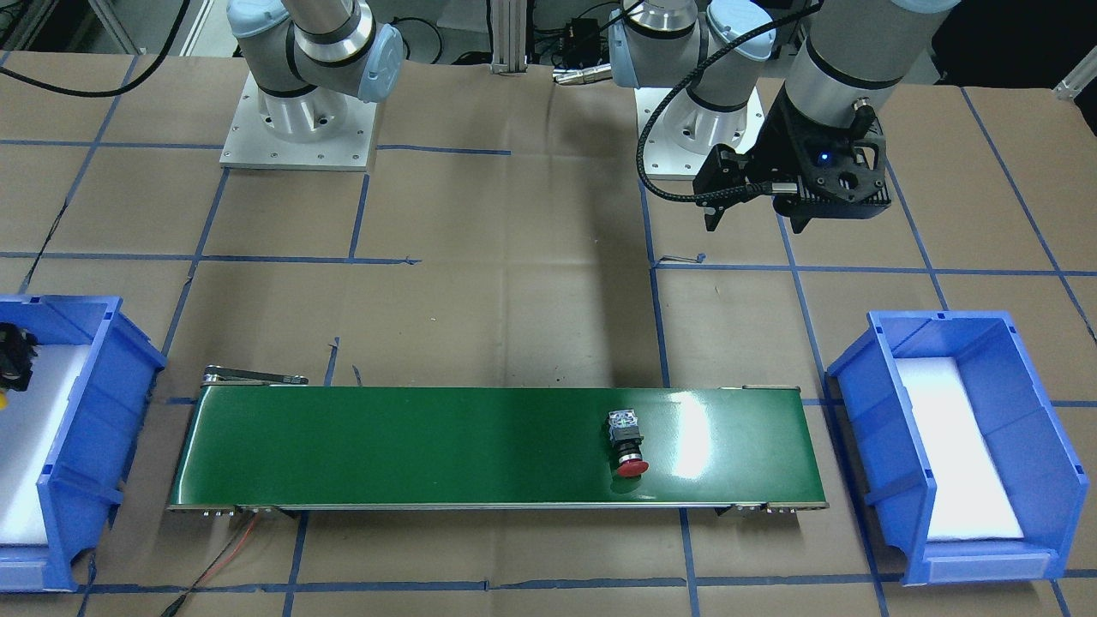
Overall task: Transport two buttons from left to right
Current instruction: 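Lift the yellow button with the right gripper and carry it to the far bin, then release the yellow button into the bin and raise the right gripper, then move the right gripper over the red button on the belt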
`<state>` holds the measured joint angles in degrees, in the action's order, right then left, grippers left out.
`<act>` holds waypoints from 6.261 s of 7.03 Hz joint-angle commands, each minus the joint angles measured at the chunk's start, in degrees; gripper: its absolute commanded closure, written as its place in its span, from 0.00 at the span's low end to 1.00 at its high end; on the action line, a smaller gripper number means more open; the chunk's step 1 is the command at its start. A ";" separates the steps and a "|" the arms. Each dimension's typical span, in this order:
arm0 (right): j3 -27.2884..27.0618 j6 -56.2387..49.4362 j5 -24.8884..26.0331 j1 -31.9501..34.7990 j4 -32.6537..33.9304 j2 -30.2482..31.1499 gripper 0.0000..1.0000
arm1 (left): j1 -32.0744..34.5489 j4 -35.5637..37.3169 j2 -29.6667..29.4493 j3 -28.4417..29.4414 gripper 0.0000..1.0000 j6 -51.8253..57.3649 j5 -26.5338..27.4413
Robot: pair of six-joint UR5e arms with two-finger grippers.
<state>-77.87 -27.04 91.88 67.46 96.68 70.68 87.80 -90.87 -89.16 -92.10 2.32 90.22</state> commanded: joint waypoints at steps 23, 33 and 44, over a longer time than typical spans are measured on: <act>-8.03 -4.80 3.39 -5.51 10.68 2.08 0.01 | -0.62 0.69 0.13 0.08 0.00 6.91 -0.04; -0.97 26.42 3.30 25.16 -0.97 5.35 0.00 | -0.62 0.69 0.04 0.26 0.00 6.82 -0.13; -1.15 29.41 -3.20 26.67 4.04 -5.72 0.01 | -0.62 -0.01 0.13 0.87 0.00 3.05 0.31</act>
<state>-79.08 2.33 89.81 94.13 100.31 65.65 87.21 -90.84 -89.00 -91.34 6.48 90.52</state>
